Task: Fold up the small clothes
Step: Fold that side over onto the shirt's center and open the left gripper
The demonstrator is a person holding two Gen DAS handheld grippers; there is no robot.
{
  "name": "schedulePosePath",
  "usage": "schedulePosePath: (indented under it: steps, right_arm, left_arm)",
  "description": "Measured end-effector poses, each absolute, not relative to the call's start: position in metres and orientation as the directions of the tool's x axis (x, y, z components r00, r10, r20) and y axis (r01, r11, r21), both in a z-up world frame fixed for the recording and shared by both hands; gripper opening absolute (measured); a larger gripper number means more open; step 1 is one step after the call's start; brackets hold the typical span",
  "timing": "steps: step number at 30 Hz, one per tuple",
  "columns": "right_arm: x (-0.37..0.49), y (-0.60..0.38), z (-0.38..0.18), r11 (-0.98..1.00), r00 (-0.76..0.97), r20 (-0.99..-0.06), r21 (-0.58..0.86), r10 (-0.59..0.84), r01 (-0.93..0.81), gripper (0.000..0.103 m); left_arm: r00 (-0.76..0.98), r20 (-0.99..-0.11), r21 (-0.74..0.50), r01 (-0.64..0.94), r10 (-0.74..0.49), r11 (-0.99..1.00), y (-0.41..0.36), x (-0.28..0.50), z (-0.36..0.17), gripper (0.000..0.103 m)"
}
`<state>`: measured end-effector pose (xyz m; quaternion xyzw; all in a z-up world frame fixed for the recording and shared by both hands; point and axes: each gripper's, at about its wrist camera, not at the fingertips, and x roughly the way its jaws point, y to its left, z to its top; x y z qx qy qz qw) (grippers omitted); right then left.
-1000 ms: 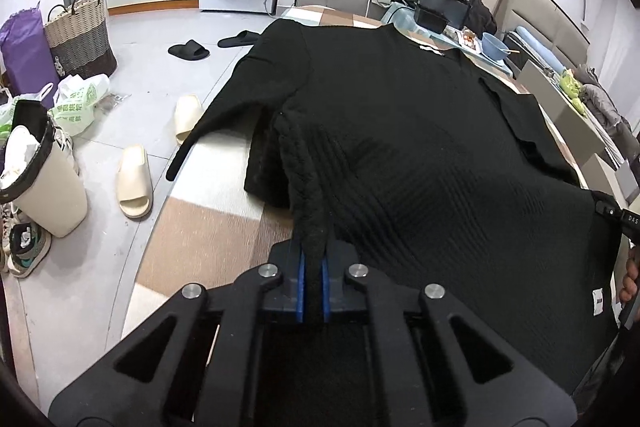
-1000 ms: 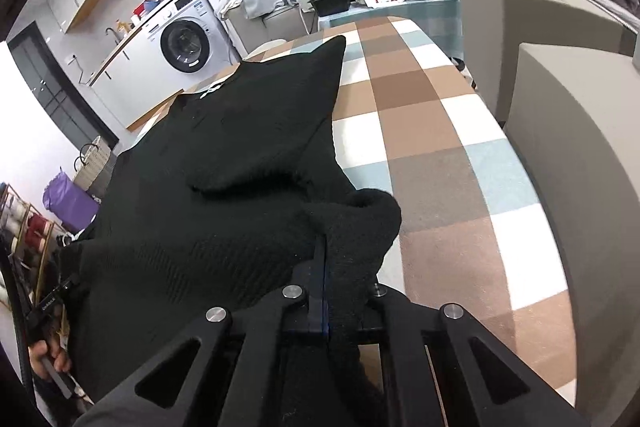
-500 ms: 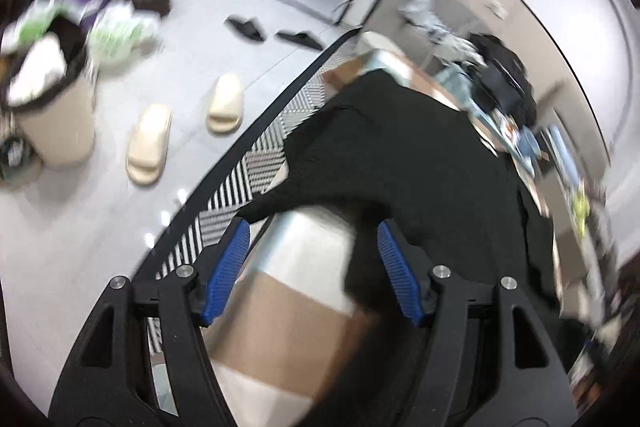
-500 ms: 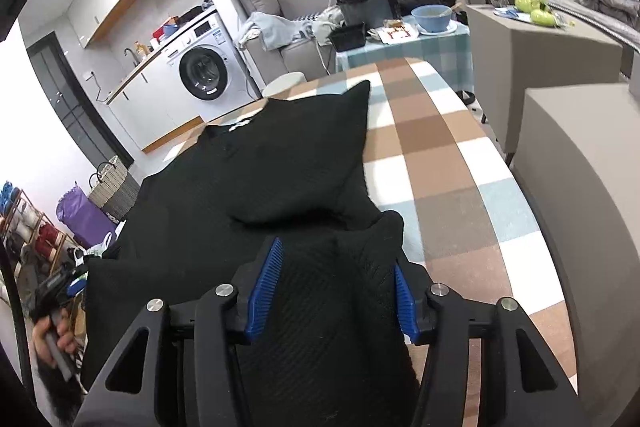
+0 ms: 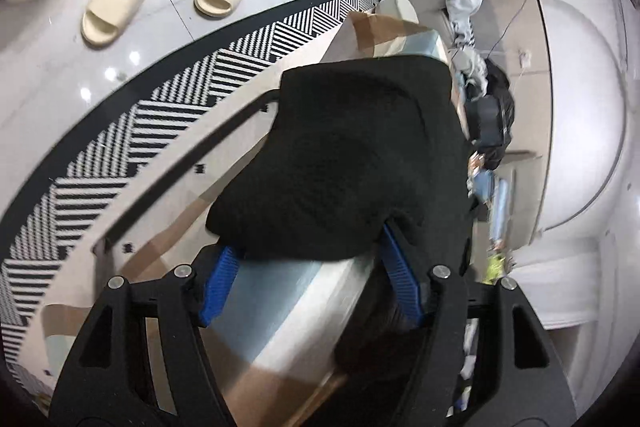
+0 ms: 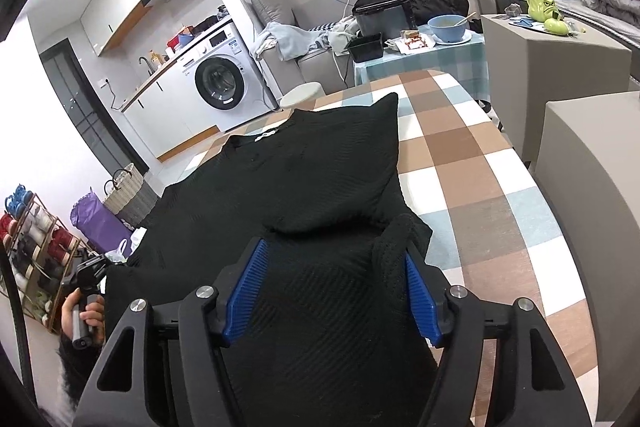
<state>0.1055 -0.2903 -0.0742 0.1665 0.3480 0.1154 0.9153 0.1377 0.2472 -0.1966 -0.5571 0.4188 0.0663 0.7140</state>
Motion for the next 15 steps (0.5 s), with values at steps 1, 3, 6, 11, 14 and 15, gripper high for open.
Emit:
schedulePosePath:
  steps: [1, 3, 6, 11, 14, 15]
  right_arm:
    - [0.105, -0.290, -0.074, 0.917, 0.731, -0.598, 0.386, 0.328, -0.095, 0.068]
    - [0.104, -0.290, -0.075, 0.917, 0.733, -0.597, 0.387, 0.326, -0.092, 0.068]
    - [0.103, -0.291, -0.075, 0.916, 0.736, -0.596, 0.391, 0.322, -0.085, 0.069]
    - [0.098, -0.293, -0.073, 0.916, 0.746, -0.585, 0.392, 0.319, -0.084, 0.074]
    - [0.097, -0.295, -0.073, 0.916, 0.745, -0.586, 0.392, 0.317, -0.082, 0.075]
    - [0.098, -0.295, -0.073, 0.916, 0.744, -0.588, 0.392, 0.318, -0.082, 0.075]
  left_arm:
    - [0.644, -0.672, -0.739, -0.563, -0.365, 0.368, 0.249, 0.142, -0.198, 0.064]
    - [0.658, -0.668, -0.742, -0.562, -0.347, 0.365, 0.252, 0.147, -0.201, 0.061]
    - [0.675, -0.653, -0.756, -0.556, -0.343, 0.345, 0.255, 0.155, -0.199, 0.060]
    - [0.701, -0.620, -0.783, -0.519, -0.353, 0.344, 0.257, 0.140, -0.188, 0.060]
    - [0.713, -0.594, -0.803, -0.505, -0.372, 0.315, 0.260, 0.128, -0.185, 0.060]
    - [0.718, -0.589, -0.808, -0.504, -0.372, 0.306, 0.263, 0.127, -0.187, 0.060]
